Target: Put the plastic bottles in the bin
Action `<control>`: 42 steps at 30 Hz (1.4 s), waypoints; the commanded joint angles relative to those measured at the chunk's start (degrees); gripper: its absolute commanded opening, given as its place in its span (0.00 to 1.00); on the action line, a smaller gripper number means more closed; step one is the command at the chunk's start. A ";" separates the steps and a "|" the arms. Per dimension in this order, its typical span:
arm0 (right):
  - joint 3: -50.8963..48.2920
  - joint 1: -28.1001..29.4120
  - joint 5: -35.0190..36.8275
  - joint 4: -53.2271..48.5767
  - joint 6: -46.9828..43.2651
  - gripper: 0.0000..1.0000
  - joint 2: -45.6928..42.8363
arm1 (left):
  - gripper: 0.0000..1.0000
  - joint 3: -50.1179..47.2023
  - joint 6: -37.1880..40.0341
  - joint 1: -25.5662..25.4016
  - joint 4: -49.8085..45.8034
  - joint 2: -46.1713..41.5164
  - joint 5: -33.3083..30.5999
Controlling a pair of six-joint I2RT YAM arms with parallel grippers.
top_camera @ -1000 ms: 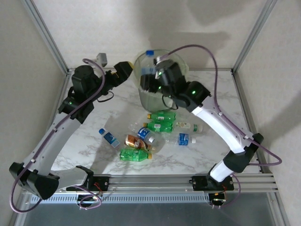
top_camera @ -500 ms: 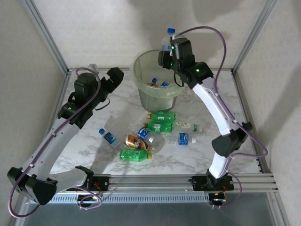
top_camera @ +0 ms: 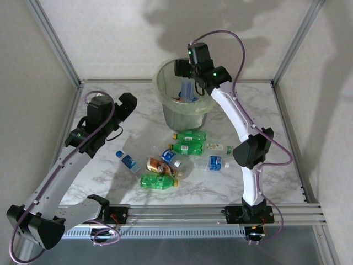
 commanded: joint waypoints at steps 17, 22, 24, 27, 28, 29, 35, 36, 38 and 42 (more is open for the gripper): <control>-9.36 2.46 -4.28 -0.23 3.26 0.87 -14.43 | 0.88 -17.54 -7.92 -0.62 -16.68 -9.58 -6.66; -19.93 5.11 -4.92 2.22 3.79 0.87 -23.27 | 0.87 -23.29 -10.87 -4.05 -13.96 -7.73 -6.85; -22.87 5.90 -4.93 2.52 4.18 0.88 -25.75 | 0.87 -25.37 -12.16 -4.89 -12.09 -6.65 -6.38; -26.90 7.04 -4.48 2.68 4.76 0.88 -29.19 | 0.85 -27.21 -13.11 -5.25 -10.64 -4.36 -5.71; -28.30 7.05 -4.27 2.81 4.97 0.88 -30.26 | 0.85 -27.39 -13.12 -5.35 -10.52 -3.45 -5.79; -29.47 7.10 -4.30 3.02 5.27 0.88 -31.08 | 0.85 -27.60 -13.12 -5.49 -10.56 -2.57 -6.16; -34.12 8.85 -4.52 3.79 6.58 0.88 -34.59 | 0.84 -29.17 -14.20 -5.86 -7.96 0.91 -5.26; -34.79 8.98 -4.31 3.99 6.68 0.88 -35.16 | 0.84 -29.51 -14.50 -6.04 -7.48 1.54 -4.97; -35.74 8.96 -4.28 4.36 6.93 0.88 -35.97 | 0.84 -29.88 -14.78 -6.29 -7.00 2.56 -5.04; -36.74 9.06 -4.24 4.28 7.27 0.88 -37.14 | 0.84 -30.33 -14.88 -6.42 -5.74 4.11 -5.83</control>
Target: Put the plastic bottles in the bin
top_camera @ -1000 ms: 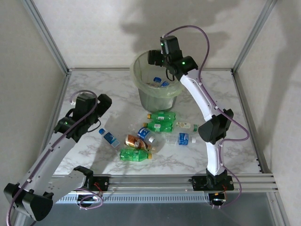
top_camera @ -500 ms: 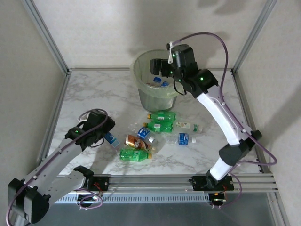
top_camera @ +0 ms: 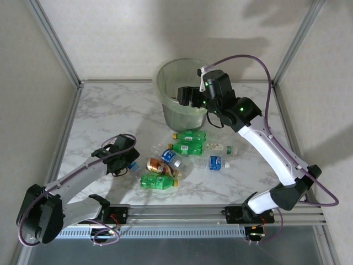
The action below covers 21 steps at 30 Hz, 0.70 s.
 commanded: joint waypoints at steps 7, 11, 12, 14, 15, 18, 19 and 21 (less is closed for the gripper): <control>-2.24 0.38 0.56 0.80 1.47 0.88 -4.08 | 0.83 -0.75 -4.51 -0.52 4.14 4.30 -1.48; -2.70 0.38 0.90 0.26 1.65 0.88 -4.84 | 0.81 -0.68 -3.97 -0.52 4.44 6.04 -2.12; -2.83 0.38 1.00 0.10 1.69 0.88 -4.89 | 0.80 -0.75 -3.82 -0.52 4.48 6.33 -2.31; -2.96 0.38 0.95 -0.08 1.83 0.88 -5.10 | 0.79 -0.93 -3.63 -0.52 4.76 6.89 -2.54; -3.05 0.39 0.95 -0.19 1.87 0.88 -5.10 | 0.79 -0.98 -3.62 -0.52 5.00 7.04 -2.58; -3.23 0.43 0.95 -0.32 2.16 0.88 -5.45 | 0.76 -1.40 -3.53 -0.52 5.81 7.51 -2.54; -3.32 0.38 0.95 -0.32 2.24 0.88 -5.49 | 0.76 -1.53 -3.42 -0.52 6.12 7.60 -2.47; -3.36 0.38 0.95 -0.32 2.27 0.88 -5.65 | 0.73 -1.80 -3.27 -0.52 6.53 7.60 -2.37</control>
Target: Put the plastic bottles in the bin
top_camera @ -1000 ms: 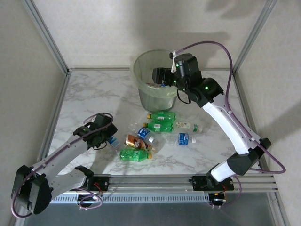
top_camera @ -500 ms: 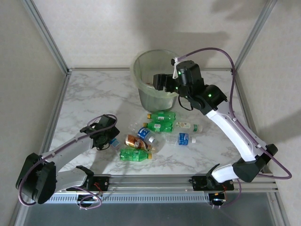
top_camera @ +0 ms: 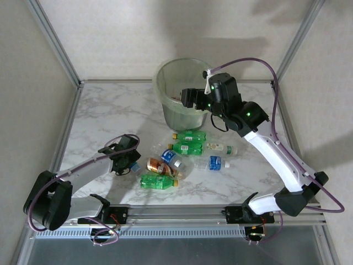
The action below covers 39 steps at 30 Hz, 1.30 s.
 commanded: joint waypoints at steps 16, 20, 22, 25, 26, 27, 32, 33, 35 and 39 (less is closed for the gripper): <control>-0.72 0.46 -0.05 -0.06 2.04 0.88 -2.29 | 0.62 1.88 1.23 -0.36 -1.55 -3.31 -2.77; -0.63 0.39 -0.93 0.20 2.29 0.88 -2.29 | 0.58 5.24 2.96 -0.28 -3.24 -3.65 -3.02; -0.55 0.46 -1.22 0.21 2.46 0.88 -2.23 | 0.57 7.33 3.60 -0.28 -4.40 -3.83 -3.37; -0.20 0.43 -2.50 0.21 2.33 0.89 -2.01 | 0.57 11.80 4.74 -0.02 -5.95 -4.80 -2.96; -0.02 0.44 -3.70 0.17 2.14 0.89 -1.87 | 0.57 13.77 5.31 -0.01 -6.16 -5.27 -2.70; 0.07 0.41 -5.16 0.36 1.73 0.89 -1.66 | 0.58 15.64 5.79 -0.01 -6.32 -5.68 -2.52; 0.54 0.38 -18.33 1.46 -0.66 0.91 -0.41 | 0.59 27.28 10.50 0.25 -2.24 -6.14 4.16; 0.86 0.38 -20.80 1.29 -0.94 0.91 0.20 | 0.59 29.25 11.22 0.26 -0.99 -5.96 6.14; 1.46 0.38 -25.18 0.55 -1.20 0.91 1.64 | 0.59 33.68 12.37 0.27 1.92 -5.31 10.43; 1.40 0.51 -29.71 0.20 -1.32 0.91 2.69 | 0.60 39.76 14.96 -0.01 5.84 -4.28 15.38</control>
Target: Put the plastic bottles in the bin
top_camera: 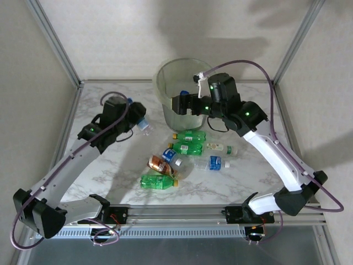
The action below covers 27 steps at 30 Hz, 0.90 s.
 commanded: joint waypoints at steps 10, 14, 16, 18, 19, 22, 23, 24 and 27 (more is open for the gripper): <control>2.63 2.76 -10.35 -0.25 -1.80 0.97 1.98 | 0.60 12.00 7.75 -2.98 5.74 5.42 12.23; 3.21 3.00 -9.52 -0.29 -1.89 0.97 2.63 | 0.60 12.53 8.55 -4.59 5.65 6.69 12.57; 3.30 3.07 -8.72 -0.42 -2.02 0.97 2.95 | 0.60 12.83 8.74 -4.99 5.89 6.97 13.12; 3.47 3.07 -7.98 -0.62 -2.15 0.97 3.33 | 0.60 13.26 8.82 -5.09 5.98 7.04 13.73; 3.56 3.08 -7.80 -0.60 -2.15 0.97 3.51 | 0.60 13.47 8.92 -5.09 6.03 7.06 14.14; 3.83 3.04 -7.91 -0.37 -2.24 0.96 3.98 | 0.60 13.93 8.82 -5.09 6.68 7.15 15.96; 3.96 3.06 -8.05 -0.23 -2.25 0.96 4.13 | 0.60 14.02 8.60 -5.09 7.01 7.24 16.73; 4.07 3.09 -8.23 -0.08 -2.27 0.95 4.34 | 0.60 13.97 8.32 -5.12 7.51 7.24 17.34; 4.86 3.09 -8.43 0.01 -2.24 0.93 5.03 | 0.60 14.10 7.96 -5.15 8.29 7.29 18.74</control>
